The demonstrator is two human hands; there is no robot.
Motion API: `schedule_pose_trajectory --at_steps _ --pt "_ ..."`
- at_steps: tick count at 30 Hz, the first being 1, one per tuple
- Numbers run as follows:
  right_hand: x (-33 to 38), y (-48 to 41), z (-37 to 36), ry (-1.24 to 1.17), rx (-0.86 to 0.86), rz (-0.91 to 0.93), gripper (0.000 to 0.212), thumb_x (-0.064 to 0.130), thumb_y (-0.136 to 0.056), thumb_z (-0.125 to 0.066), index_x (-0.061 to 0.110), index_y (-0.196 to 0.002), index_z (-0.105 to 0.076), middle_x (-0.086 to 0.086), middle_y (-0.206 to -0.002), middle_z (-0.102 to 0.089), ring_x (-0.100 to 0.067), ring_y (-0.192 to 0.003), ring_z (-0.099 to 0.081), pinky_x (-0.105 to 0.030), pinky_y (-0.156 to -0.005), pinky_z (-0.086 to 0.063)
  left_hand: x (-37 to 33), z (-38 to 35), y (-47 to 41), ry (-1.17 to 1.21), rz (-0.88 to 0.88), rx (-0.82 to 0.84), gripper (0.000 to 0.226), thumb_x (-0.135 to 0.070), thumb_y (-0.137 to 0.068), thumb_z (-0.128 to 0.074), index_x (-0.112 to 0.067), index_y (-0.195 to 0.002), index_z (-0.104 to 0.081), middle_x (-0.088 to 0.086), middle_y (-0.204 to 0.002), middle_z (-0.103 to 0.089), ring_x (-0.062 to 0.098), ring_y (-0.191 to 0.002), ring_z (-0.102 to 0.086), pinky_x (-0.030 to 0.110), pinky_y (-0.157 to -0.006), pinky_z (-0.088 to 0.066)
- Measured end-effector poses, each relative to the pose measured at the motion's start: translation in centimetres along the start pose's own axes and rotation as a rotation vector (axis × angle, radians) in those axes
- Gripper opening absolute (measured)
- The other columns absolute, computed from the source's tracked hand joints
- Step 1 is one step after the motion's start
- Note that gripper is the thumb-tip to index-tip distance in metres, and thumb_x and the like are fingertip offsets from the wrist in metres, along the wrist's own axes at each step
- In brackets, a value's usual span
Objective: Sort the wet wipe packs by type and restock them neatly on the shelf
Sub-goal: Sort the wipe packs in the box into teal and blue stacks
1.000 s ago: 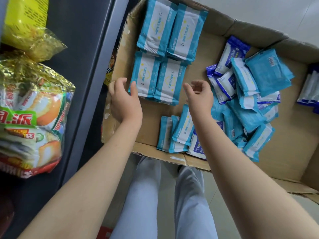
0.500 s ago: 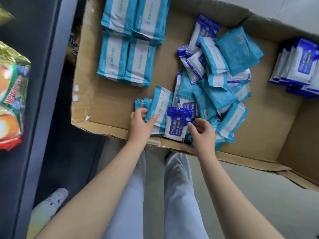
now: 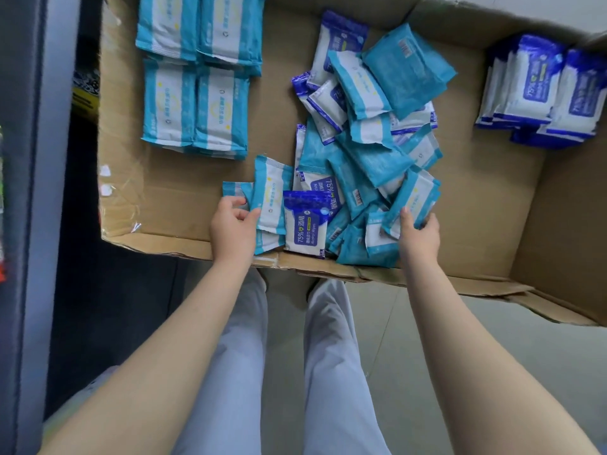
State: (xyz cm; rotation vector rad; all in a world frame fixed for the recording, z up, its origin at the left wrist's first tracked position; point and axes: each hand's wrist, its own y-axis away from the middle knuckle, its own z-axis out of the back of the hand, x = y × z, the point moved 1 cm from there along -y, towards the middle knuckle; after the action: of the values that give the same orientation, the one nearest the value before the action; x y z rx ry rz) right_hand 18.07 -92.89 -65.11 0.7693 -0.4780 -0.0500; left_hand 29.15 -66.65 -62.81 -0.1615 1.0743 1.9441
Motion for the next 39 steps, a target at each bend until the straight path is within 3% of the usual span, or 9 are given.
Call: schedule_pose_trajectory --at_steps 3,7,10,13,16,22,30,34,39 --pt "-0.1 -0.6 0.6 -0.019 -0.044 0.023 0.052 0.032 -0.087 -0.074 0.014 -0.130 -0.052 0.000 -0.125 -0.057 -0.016 -0.112 -0.058 -0.035 -0.099 -0.048 0.7 0.5 0.7 -0.029 -0.054 -0.075 0.021 -0.021 -0.094 -0.064 -0.016 -0.115 -0.060 0.004 -0.099 -0.065 0.012 -0.083 -0.062 0.008 -0.052 -0.039" --pt "0.3 -0.6 1.2 -0.094 -0.028 0.008 0.052 0.025 -0.076 -0.085 0.021 -0.112 -0.048 0.002 -0.111 -0.059 -0.015 -0.103 -0.060 -0.035 -0.093 -0.052 0.6 0.6 1.5 0.011 -0.085 -0.046 0.015 -0.019 -0.096 -0.061 -0.016 -0.110 -0.063 0.005 -0.101 -0.062 0.011 -0.086 -0.059 0.006 -0.059 -0.045" --pt "0.4 0.3 1.9 -0.153 0.000 0.038 0.045 0.020 -0.078 -0.082 0.019 -0.107 -0.047 0.010 -0.096 -0.056 -0.013 -0.095 -0.060 -0.032 -0.086 -0.052 0.1 0.5 2.1 0.170 0.000 -0.004 0.007 -0.019 -0.097 -0.059 -0.022 -0.103 -0.061 -0.007 -0.089 -0.059 0.007 -0.084 -0.060 0.022 -0.069 -0.053" --pt "0.1 1.5 2.5 -0.200 -0.010 0.074 0.036 0.011 -0.082 -0.076 0.018 -0.104 -0.048 0.016 -0.094 -0.053 -0.016 -0.100 -0.060 -0.032 -0.087 -0.051 -0.3 0.9 2.2 0.333 0.085 -0.003 0.006 -0.021 -0.098 -0.058 -0.027 -0.099 -0.060 -0.005 -0.104 -0.063 0.007 -0.093 -0.063 0.024 -0.072 -0.054" --pt "0.2 3.2 3.3 -0.280 -0.028 0.120 0.031 0.003 -0.085 -0.070 0.021 -0.095 -0.047 0.006 -0.094 -0.060 -0.021 -0.097 -0.062 -0.038 -0.089 -0.052 -1.0 1.7 2.4 0.474 0.166 0.018 0.006 -0.022 -0.100 -0.055 -0.027 -0.099 -0.058 -0.002 -0.112 -0.064 0.007 -0.094 -0.065 0.028 -0.075 -0.057" --pt "3.6 8.9 2.5 -0.553 0.261 0.039 0.034 -0.001 -0.089 -0.068 0.019 -0.110 -0.050 0.003 -0.094 -0.076 -0.014 -0.086 -0.072 -0.033 -0.078 -0.060 -2.8 5.0 1.6 0.762 0.282 0.073 0.011 -0.023 -0.103 -0.049 -0.021 -0.114 -0.052 0.001 -0.113 -0.066 0.015 -0.105 -0.067 0.037 -0.081 -0.059" --pt "11.1 12.2 -9.1 -0.369 0.510 0.084 0.049 0.012 -0.081 -0.078 0.011 -0.125 -0.057 -0.013 -0.124 -0.065 -0.027 -0.112 -0.065 -0.038 -0.091 -0.057 -4.1 10.7 -5.2 0.878 0.212 0.065 0.015 -0.028 -0.101 -0.053 -0.021 -0.110 -0.062 -0.001 -0.109 -0.072 0.012 -0.098 -0.068 0.025 -0.071 -0.055" --pt "14.3 12.5 -15.5 -0.400 0.515 0.047 0.033 0.000 -0.086 -0.071 0.012 -0.113 -0.054 -0.012 -0.114 -0.068 -0.021 -0.093 -0.068 -0.026 -0.071 -0.058 -3.7 12.0 -9.1 0.827 0.237 0.035 0.016 -0.031 -0.101 -0.053 -0.024 -0.112 -0.063 -0.004 -0.104 -0.071 0.010 -0.087 -0.063 0.020 -0.063 -0.050" --pt "16.4 11.9 -20.8 -0.302 0.451 0.119 0.033 0.002 -0.083 -0.075 0.016 -0.106 -0.055 -0.004 -0.101 -0.066 -0.018 -0.089 -0.066 -0.027 -0.071 -0.056 -3.2 11.7 -12.4 0.776 0.251 -0.022 0.023 -0.028 -0.101 -0.054 -0.019 -0.121 -0.062 -0.007 -0.099 -0.069 0.009 -0.087 -0.066 0.019 -0.060 -0.052"
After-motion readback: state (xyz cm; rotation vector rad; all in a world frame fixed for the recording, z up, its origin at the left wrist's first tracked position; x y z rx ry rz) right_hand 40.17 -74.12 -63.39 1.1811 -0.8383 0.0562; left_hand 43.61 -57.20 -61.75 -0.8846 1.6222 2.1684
